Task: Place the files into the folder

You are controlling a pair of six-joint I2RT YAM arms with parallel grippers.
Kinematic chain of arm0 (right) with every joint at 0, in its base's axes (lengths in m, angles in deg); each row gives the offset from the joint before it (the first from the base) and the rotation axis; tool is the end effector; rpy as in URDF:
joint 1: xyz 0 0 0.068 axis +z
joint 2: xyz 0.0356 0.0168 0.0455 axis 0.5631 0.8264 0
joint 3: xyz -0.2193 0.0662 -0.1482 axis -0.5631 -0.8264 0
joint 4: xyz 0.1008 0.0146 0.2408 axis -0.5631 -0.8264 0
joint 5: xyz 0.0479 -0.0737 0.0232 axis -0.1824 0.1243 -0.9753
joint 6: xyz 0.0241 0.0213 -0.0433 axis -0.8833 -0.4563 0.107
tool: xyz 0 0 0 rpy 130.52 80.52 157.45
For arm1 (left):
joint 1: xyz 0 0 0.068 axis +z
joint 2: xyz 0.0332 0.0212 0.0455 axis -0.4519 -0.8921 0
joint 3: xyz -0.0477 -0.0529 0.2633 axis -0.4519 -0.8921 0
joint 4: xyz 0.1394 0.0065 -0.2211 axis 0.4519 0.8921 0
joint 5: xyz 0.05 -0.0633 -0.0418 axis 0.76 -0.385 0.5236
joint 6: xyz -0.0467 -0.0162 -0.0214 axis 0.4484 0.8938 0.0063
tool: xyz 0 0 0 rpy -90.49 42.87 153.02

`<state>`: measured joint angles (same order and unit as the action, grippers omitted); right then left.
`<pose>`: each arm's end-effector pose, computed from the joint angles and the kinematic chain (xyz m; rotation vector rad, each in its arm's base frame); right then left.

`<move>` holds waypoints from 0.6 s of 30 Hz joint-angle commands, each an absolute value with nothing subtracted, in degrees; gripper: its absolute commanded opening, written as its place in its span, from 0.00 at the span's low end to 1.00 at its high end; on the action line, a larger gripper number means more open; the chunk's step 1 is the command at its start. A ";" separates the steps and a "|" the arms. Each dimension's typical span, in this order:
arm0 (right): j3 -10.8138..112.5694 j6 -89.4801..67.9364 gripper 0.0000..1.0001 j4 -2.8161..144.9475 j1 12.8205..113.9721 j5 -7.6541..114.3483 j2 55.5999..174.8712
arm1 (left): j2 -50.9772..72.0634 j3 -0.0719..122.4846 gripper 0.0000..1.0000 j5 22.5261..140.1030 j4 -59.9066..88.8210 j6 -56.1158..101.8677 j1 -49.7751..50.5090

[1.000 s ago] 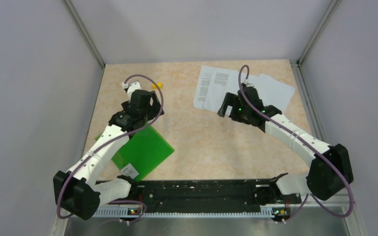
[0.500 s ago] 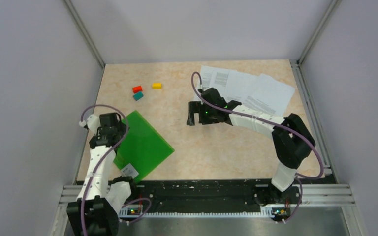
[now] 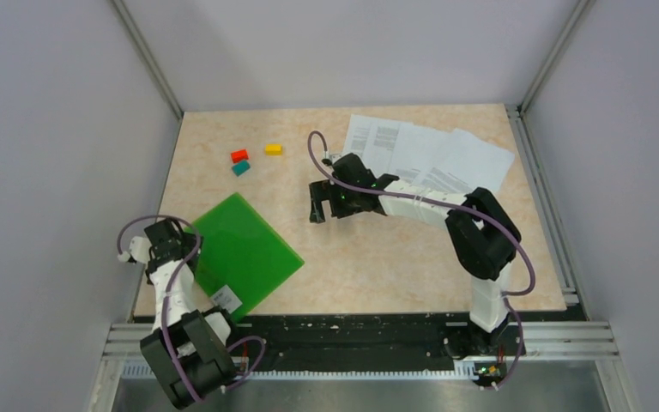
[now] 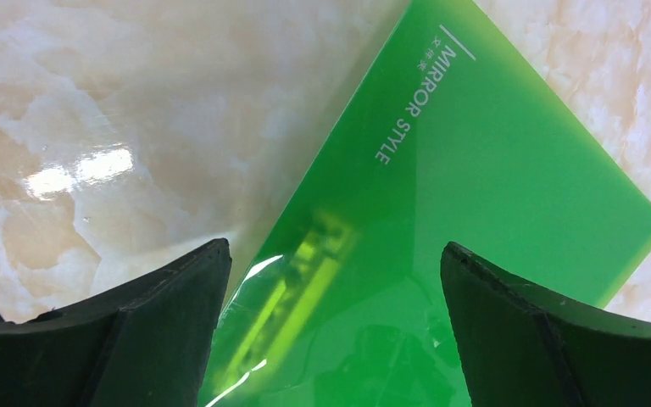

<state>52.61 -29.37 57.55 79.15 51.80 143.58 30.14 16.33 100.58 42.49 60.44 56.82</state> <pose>0.2956 0.3025 0.2046 -0.5030 2.4533 0.7441 0.1516 0.0953 0.1790 -1.6497 1.8767 0.1036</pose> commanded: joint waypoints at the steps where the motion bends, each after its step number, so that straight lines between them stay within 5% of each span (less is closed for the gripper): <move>1: 55.27 -27.20 0.99 61.32 79.91 49.99 145.31 | 29.68 14.81 0.98 97.13 36.32 62.00 58.48; 18: 62.76 -27.81 0.99 66.46 85.22 49.64 155.49 | 15.29 14.27 0.98 83.29 30.40 58.64 55.21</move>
<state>59.34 -27.57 63.15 82.74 50.27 153.50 19.43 16.19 87.44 27.85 59.50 57.96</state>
